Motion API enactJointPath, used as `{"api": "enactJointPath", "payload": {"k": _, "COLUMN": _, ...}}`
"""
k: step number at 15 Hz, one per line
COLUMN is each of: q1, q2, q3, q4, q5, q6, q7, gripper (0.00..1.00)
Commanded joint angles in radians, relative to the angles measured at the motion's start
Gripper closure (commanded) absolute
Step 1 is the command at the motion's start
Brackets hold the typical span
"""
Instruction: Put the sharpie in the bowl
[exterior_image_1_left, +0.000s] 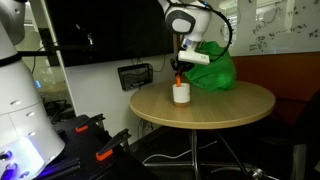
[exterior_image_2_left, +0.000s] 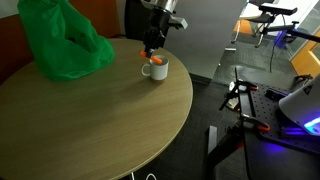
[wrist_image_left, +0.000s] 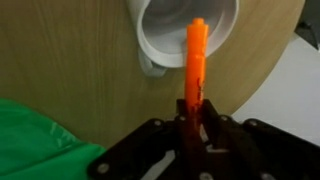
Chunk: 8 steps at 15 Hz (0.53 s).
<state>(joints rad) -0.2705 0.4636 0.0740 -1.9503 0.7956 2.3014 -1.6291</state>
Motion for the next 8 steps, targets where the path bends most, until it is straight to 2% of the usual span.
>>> {"api": "enactJointPath", "payload": {"k": 1, "q1": 0.011, "q2": -0.004, "q3": -0.007, "q4": -0.026, "q5": -0.006, "q6": 0.086, "q7": -0.038, "gripper": 0.95}}
{"api": "enactJointPath", "payload": {"k": 2, "q1": 0.011, "q2": -0.006, "q3": -0.010, "q4": -0.032, "q5": -0.030, "q6": 0.086, "q7": -0.034, "gripper": 0.66}}
{"api": "enactJointPath", "payload": {"k": 3, "q1": 0.016, "q2": -0.009, "q3": -0.016, "q4": -0.040, "q5": -0.055, "q6": 0.093, "q7": -0.027, "gripper": 0.54}}
{"api": "enactJointPath", "payload": {"k": 4, "q1": 0.013, "q2": -0.014, "q3": -0.018, "q4": -0.045, "q5": -0.081, "q6": 0.079, "q7": -0.025, "gripper": 0.49}}
{"api": "enactJointPath", "payload": {"k": 8, "q1": -0.006, "q2": -0.044, "q3": -0.010, "q4": -0.065, "q5": -0.136, "q6": 0.058, "q7": -0.018, "gripper": 0.18}}
